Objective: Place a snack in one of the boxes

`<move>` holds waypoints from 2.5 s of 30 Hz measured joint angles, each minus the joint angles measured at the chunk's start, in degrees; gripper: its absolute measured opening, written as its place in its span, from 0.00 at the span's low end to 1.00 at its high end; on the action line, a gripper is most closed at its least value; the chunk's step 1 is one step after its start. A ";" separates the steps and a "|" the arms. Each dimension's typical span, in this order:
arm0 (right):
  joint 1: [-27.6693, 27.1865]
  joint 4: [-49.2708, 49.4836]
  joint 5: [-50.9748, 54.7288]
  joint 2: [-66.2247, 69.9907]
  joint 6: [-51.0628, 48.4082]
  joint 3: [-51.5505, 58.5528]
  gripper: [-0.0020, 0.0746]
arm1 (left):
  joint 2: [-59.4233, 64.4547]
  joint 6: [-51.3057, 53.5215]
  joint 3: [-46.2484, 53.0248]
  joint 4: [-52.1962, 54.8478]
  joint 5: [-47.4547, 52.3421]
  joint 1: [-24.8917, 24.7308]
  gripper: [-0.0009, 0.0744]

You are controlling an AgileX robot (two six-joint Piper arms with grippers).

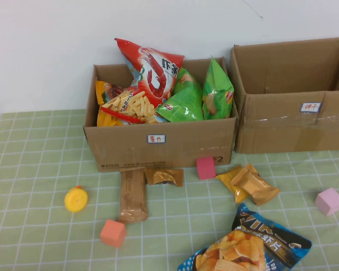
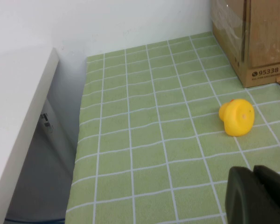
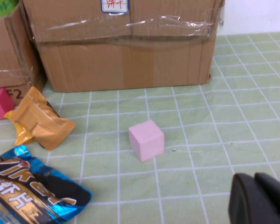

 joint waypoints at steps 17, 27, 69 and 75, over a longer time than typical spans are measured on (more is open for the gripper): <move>0.00 0.00 0.00 0.00 0.00 0.00 0.02 | 0.00 0.00 0.00 0.00 0.00 0.00 0.01; 0.00 0.46 0.00 0.00 0.00 0.00 0.02 | 0.00 0.00 0.00 0.00 0.00 0.00 0.01; 0.00 31.23 12.04 15.07 -21.49 -20.80 0.02 | -0.02 -0.12 0.00 0.00 0.00 0.00 0.01; 0.00 22.47 17.29 36.17 -29.53 -34.06 0.02 | -0.02 0.00 0.00 0.00 0.00 0.00 0.01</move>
